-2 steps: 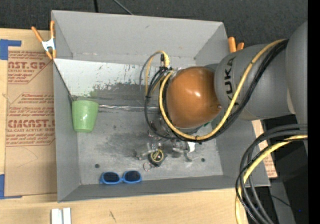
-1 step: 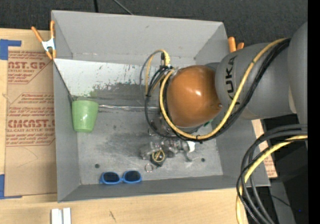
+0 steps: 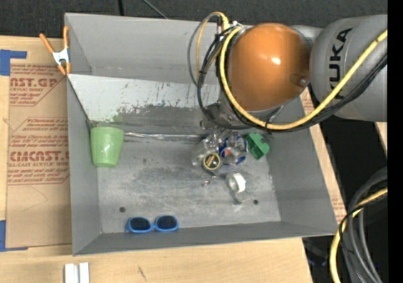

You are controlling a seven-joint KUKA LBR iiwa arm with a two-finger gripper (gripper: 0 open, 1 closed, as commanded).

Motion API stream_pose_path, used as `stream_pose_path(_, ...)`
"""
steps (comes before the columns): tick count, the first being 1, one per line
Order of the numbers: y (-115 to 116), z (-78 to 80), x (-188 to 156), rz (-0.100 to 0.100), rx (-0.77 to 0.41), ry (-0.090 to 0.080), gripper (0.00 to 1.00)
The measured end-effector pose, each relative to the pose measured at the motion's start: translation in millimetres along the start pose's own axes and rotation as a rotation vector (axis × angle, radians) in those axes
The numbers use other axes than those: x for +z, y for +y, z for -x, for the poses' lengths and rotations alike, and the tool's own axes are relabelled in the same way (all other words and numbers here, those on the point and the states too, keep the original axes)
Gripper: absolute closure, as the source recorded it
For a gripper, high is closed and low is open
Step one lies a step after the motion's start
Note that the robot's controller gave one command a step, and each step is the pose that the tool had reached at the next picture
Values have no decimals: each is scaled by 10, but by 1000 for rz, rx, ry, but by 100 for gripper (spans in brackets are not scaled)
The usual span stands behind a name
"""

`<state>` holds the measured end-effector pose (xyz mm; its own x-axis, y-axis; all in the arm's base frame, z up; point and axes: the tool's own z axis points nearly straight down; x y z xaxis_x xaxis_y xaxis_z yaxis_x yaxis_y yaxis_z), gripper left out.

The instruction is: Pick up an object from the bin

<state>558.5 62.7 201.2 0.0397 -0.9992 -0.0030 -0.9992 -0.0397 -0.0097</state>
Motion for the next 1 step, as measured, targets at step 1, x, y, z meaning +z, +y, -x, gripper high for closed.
stream_pose_path(1,-275,221,1176,16,-149,-3,100)
